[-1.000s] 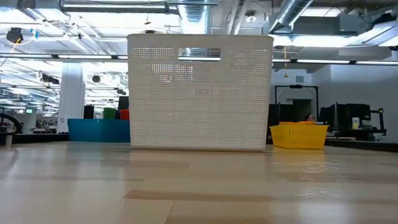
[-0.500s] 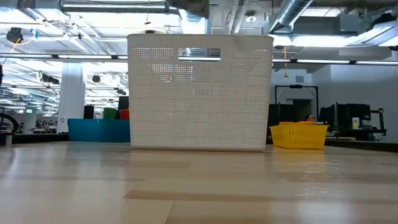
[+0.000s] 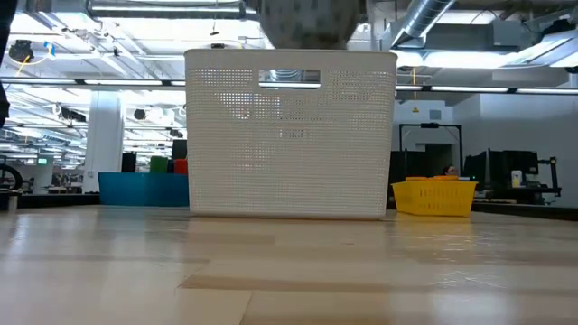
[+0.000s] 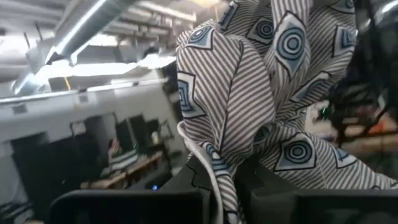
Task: Pick & place medical supplies in basket/bin
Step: Put the gray patient gown into the white bin, then return to Home Position
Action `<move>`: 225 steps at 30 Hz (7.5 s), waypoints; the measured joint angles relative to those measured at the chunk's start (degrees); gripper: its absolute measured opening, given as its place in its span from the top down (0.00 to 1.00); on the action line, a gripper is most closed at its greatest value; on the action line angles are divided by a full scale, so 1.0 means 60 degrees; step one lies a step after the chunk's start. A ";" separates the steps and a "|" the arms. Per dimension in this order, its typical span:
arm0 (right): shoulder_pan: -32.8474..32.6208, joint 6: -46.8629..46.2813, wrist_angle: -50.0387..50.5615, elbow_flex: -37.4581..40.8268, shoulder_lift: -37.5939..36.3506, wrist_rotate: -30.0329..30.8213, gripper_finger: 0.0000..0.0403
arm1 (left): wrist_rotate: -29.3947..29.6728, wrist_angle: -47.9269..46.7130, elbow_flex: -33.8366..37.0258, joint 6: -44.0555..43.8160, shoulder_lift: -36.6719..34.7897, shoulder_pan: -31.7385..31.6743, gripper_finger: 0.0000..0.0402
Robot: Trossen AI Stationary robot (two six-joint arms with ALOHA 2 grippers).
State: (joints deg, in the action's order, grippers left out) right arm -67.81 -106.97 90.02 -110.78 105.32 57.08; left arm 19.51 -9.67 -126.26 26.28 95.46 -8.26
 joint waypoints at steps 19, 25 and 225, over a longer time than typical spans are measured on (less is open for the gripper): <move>0.0011 -0.0520 -0.0001 0.0000 0.0000 -0.0040 0.40 | 0.2953 -0.0218 0.4714 -0.1458 -0.0246 -0.0512 0.99; 0.0113 -0.0533 0.0000 0.0000 0.0000 -0.0062 0.40 | 0.3781 -0.0289 0.6601 -0.3282 -0.1028 -0.0487 0.99; 0.4557 0.9686 -0.7596 -0.0007 -0.0248 -0.2141 0.41 | -0.3913 0.2447 2.0984 -0.5683 -1.4450 0.1805 1.00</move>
State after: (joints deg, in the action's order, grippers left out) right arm -40.47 -48.85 44.44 -110.83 103.83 44.23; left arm -3.97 5.01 -0.36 -7.81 8.76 2.57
